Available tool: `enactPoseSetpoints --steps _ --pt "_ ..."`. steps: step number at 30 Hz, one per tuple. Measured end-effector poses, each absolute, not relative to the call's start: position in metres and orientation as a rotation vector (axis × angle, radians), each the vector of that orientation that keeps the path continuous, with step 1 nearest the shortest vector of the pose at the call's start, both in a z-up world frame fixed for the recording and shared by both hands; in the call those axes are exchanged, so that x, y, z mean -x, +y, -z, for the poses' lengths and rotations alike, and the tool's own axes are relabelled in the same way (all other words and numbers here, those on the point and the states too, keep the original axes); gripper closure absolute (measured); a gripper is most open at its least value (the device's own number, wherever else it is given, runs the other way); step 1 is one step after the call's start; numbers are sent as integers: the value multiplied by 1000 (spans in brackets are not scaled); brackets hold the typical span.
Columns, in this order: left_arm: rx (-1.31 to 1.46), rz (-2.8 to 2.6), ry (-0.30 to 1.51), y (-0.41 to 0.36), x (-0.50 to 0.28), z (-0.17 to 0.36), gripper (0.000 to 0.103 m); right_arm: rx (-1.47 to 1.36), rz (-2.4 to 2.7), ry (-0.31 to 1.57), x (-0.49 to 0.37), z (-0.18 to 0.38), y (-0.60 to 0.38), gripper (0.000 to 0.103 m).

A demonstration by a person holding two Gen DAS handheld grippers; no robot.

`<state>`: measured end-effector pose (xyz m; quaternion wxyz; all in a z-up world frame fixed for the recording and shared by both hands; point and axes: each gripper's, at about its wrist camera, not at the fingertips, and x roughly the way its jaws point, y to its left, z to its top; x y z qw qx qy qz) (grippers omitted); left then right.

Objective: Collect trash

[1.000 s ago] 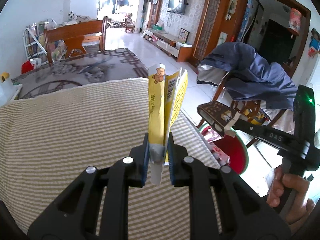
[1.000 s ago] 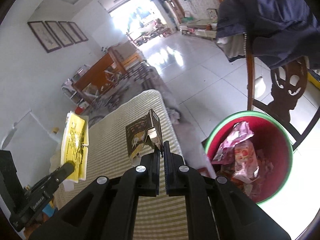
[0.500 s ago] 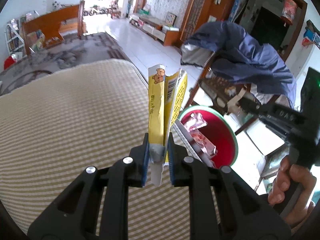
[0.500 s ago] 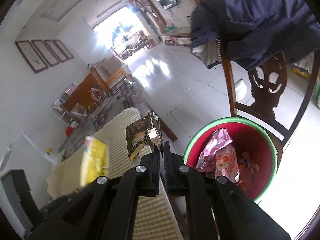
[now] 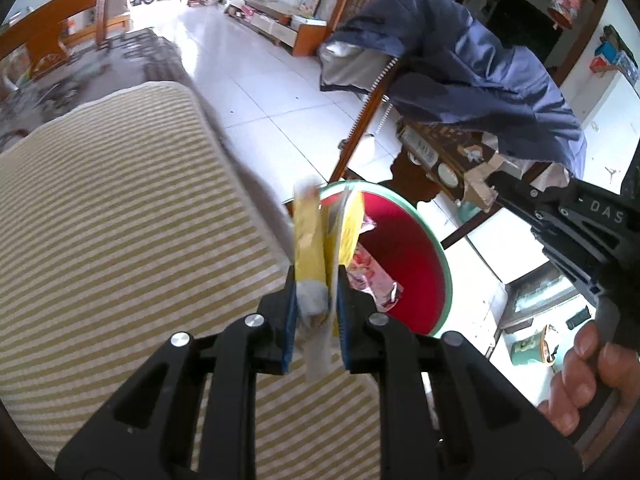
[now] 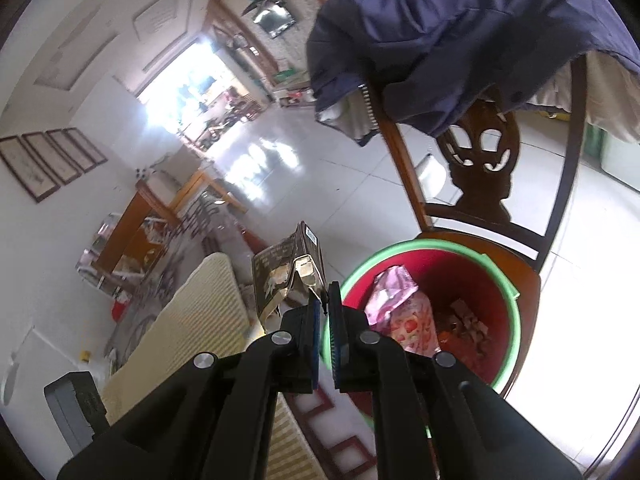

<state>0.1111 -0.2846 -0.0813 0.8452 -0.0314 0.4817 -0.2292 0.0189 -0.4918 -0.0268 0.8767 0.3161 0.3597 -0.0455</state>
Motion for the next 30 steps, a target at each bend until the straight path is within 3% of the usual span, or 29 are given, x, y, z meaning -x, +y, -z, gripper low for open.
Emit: enactPoseSetpoints --steps 2,3,6,12,18,30 --pt "60 500 1020 -293 -114 83 78 -668 129 743 -18 28 -496 89" --pt "60 502 1016 -296 -114 83 70 -668 139 740 -18 28 -497 80" --pt "60 497 995 -294 -108 82 61 -653 163 722 -16 25 -496 57" --pt "103 432 915 -268 -93 67 34 -594 149 692 -18 17 -480 35" --pt "161 340 818 -222 -70 37 9 -494 117 674 -24 6 -452 24" --pt "258 195 630 -123 -6 6 6 -284 -17 517 -11 -26 -376 7"
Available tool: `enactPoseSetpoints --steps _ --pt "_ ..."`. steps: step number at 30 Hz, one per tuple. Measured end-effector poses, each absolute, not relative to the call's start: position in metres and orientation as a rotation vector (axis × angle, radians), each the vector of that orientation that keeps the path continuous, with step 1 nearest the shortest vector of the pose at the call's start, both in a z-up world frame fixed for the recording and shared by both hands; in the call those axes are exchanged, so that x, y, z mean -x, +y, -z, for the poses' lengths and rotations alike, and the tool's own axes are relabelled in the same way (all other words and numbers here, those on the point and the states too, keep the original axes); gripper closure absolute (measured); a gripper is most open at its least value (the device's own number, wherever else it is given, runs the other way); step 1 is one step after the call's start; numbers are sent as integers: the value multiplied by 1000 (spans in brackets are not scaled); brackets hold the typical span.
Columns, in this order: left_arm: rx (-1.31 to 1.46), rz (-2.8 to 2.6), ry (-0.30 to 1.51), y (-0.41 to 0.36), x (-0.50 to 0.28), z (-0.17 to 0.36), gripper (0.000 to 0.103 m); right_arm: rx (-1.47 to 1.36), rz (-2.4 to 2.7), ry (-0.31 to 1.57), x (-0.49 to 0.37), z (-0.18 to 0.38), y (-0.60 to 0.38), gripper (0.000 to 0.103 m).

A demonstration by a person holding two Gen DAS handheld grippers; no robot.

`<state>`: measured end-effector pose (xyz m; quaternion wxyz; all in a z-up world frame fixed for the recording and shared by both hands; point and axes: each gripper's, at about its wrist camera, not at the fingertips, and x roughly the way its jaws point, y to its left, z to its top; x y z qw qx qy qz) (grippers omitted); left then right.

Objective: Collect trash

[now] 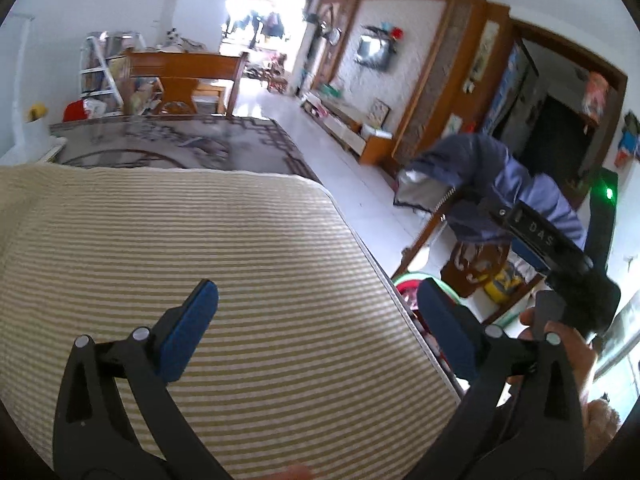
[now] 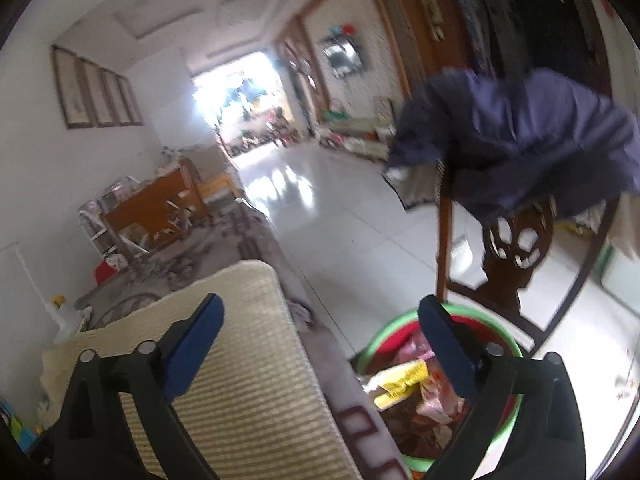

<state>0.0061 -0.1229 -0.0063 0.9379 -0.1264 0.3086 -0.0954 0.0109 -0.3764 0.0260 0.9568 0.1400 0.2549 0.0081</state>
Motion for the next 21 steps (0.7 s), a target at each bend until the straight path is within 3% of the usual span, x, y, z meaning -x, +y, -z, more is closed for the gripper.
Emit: enactPoseSetpoints --steps 8,21 --pt "226 186 521 -106 15 -8 5 -261 8 307 17 -31 -351 7" --pt "183 126 446 -91 21 -10 5 -387 84 371 8 -16 -365 7"
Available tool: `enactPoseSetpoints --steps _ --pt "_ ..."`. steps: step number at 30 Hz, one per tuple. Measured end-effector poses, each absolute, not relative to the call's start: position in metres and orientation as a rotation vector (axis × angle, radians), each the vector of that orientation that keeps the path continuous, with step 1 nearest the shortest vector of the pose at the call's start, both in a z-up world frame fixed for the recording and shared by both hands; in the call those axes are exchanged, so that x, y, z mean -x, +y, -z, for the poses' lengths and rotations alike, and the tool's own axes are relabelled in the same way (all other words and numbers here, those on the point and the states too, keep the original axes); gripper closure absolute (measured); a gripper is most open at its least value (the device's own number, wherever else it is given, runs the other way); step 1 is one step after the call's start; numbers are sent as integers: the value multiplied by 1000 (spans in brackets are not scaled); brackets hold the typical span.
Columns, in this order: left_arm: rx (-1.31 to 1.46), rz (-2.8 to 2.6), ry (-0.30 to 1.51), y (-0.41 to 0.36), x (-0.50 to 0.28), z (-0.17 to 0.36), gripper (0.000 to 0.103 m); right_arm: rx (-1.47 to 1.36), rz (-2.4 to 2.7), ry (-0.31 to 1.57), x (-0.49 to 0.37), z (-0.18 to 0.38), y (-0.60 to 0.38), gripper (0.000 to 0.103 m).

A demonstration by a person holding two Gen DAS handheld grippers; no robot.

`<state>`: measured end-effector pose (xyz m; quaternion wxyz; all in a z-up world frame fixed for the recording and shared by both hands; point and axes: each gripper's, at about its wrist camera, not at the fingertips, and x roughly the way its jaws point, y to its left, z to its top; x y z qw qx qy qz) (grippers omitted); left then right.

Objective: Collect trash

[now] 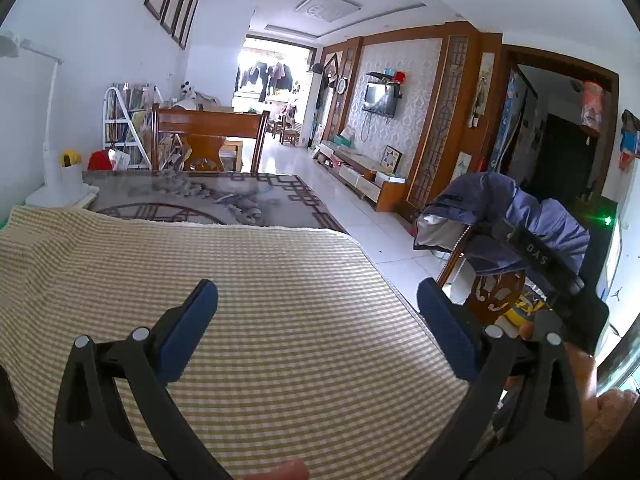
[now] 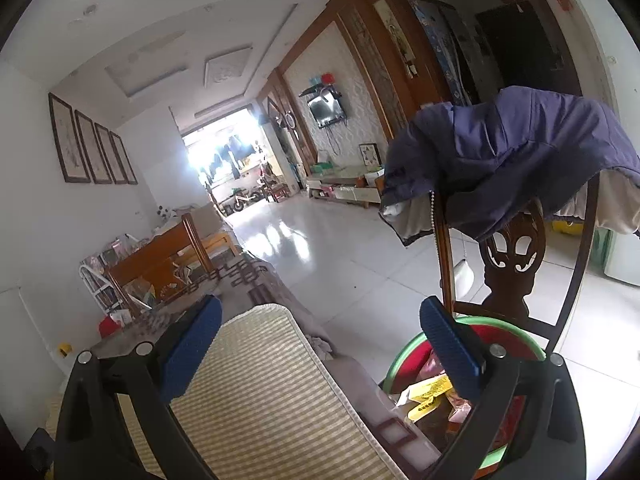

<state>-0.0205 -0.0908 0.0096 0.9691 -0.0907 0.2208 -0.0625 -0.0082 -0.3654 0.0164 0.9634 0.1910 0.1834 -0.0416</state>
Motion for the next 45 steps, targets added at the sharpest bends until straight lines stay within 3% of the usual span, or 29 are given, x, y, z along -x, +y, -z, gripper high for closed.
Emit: enactPoseSetpoints --steps 45 --pt "168 108 506 -81 14 2 5 5 -10 423 -1 -2 -308 7"
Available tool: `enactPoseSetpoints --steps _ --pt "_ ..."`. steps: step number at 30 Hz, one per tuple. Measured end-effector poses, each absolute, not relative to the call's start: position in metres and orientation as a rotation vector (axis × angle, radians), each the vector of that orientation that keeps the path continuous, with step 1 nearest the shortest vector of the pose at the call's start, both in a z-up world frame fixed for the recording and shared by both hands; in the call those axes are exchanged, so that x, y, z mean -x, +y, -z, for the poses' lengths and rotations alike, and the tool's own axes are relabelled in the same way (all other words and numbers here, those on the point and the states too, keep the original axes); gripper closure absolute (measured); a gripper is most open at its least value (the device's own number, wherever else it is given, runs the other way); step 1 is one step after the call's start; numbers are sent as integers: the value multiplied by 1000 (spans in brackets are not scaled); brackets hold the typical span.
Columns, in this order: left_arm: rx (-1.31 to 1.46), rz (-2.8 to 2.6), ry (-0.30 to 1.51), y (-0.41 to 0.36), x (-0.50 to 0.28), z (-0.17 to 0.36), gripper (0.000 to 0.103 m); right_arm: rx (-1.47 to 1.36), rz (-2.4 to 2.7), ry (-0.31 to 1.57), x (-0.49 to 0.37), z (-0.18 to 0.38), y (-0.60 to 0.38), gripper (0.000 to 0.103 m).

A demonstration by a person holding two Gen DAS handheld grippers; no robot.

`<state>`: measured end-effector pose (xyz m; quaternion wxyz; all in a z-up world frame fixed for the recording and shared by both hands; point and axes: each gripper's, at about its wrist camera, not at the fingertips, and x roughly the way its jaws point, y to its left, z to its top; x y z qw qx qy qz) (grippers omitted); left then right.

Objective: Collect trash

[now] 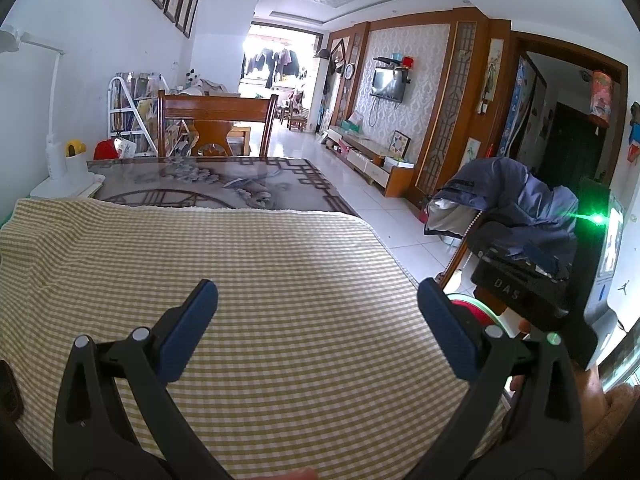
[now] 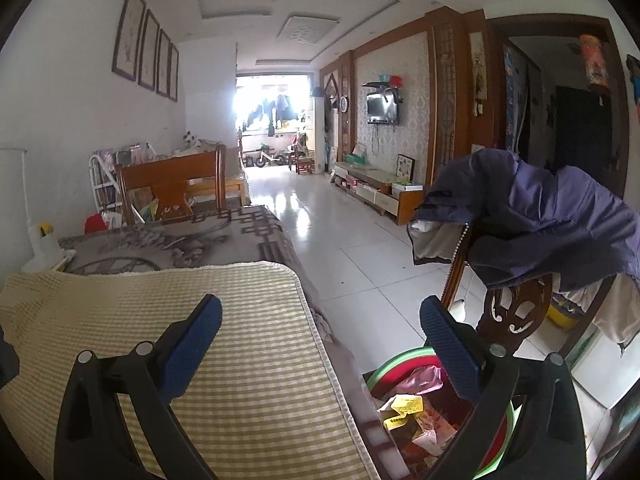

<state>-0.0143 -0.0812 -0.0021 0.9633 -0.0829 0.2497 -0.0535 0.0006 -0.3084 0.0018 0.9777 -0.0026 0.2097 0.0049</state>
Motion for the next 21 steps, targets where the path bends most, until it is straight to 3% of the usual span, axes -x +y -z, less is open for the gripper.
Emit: enactPoseSetpoints --steps 21 --pt "173 114 528 -79 12 5 5 -25 -4 454 -3 3 -308 7"
